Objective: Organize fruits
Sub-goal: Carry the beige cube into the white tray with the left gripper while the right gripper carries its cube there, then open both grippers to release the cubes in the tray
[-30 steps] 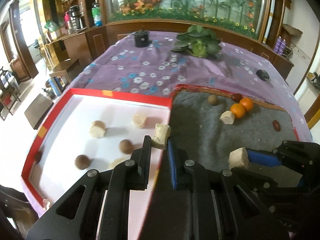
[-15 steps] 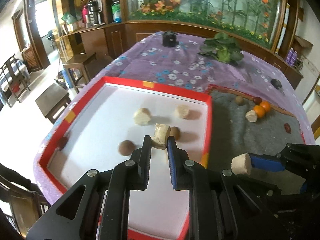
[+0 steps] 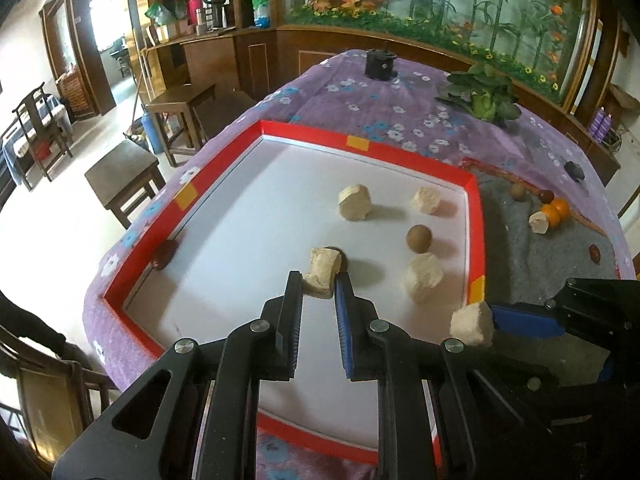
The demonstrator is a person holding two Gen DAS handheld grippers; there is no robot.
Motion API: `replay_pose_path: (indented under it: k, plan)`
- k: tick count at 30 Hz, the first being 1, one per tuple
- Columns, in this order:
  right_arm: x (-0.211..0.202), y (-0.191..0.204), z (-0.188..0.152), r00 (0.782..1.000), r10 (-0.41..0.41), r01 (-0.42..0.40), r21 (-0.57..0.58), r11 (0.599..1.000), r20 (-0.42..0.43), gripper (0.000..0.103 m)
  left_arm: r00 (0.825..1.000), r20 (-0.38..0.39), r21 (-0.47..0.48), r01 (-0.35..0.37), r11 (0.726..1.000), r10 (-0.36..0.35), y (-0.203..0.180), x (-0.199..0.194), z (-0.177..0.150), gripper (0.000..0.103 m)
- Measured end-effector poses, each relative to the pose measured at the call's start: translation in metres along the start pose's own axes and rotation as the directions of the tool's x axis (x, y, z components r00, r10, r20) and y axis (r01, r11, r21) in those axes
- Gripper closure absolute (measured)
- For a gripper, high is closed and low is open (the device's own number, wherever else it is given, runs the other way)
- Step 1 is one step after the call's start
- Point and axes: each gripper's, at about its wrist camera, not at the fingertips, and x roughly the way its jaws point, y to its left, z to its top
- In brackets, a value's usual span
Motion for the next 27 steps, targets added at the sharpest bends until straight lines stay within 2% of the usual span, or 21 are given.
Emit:
replay_pose_path:
  k: [7, 21, 27]
  plan:
    - [0.016, 0.005, 0.006, 0.999, 0.034, -0.034, -0.004, 0.999, -0.028, 0.075, 0.999, -0.028, 0.006, 0.023, 1.000, -0.023, 0.002, 0.003, -0.009, 0.088]
    - [0.043, 0.004, 0.011, 0.997, -0.042, 0.040, -0.019, 0.999, -0.071, 0.075, 0.997, -0.062, 0.002, 0.036, 0.999, -0.036, -0.004, 0.018, -0.012, 0.088]
    - [0.041, 0.001, 0.010, 0.998, -0.013, 0.013, 0.000, 1.000, -0.057, 0.072, 0.996, -0.088, -0.025, 0.021, 0.999, -0.023, -0.001, 0.026, -0.013, 0.088]
